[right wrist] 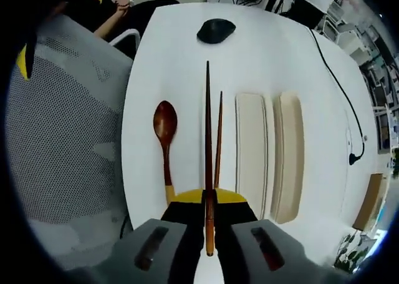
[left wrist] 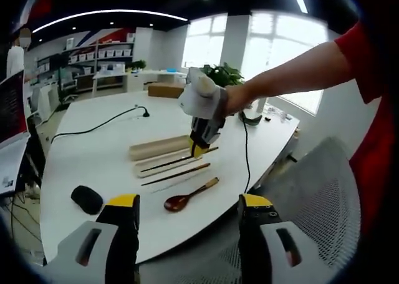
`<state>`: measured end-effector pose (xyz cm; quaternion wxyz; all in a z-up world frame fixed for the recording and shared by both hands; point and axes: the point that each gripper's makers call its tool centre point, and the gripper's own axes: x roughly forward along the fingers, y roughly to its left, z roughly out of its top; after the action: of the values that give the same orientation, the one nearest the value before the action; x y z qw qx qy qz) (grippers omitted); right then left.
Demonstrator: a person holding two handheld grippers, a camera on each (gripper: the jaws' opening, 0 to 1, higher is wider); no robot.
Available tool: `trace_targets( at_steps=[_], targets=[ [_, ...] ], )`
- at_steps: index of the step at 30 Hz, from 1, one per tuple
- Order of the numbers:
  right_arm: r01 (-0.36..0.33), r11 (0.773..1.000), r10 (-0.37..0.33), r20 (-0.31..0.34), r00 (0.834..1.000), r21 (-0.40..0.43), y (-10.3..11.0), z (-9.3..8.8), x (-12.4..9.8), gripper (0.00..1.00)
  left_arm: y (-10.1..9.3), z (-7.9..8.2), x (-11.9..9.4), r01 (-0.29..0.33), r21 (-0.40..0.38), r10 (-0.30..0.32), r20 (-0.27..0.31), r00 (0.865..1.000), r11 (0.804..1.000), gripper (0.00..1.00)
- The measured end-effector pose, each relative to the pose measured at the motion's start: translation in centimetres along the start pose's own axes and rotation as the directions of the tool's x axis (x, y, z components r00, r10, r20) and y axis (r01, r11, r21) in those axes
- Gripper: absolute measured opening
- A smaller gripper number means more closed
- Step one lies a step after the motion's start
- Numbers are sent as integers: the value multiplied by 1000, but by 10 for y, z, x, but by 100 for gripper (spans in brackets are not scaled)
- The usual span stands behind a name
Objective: Arrange the utensils inside the cutlery case until each visible utensil rests in its matching compartment.
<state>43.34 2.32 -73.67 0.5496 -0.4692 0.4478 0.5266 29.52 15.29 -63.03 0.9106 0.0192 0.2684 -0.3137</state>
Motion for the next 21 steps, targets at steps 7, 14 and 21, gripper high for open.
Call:
trace_targets(
  at_steps=[7, 14, 21],
  targets=[
    [-20, 1000, 20, -6, 1000, 14, -1, 2, -11, 1, 0, -3, 2, 4, 4, -4, -18, 1000, 1000, 65],
    [-15, 999, 15, -12, 1000, 31, -12, -2, -27, 1, 0, -3, 2, 3, 4, -3, -19, 1000, 1000, 63],
    [-6, 1000, 7, -25, 1000, 18, -25, -5, -39, 1, 1, -3, 2, 2, 1, -2, -17, 1000, 1000, 63]
  ],
)
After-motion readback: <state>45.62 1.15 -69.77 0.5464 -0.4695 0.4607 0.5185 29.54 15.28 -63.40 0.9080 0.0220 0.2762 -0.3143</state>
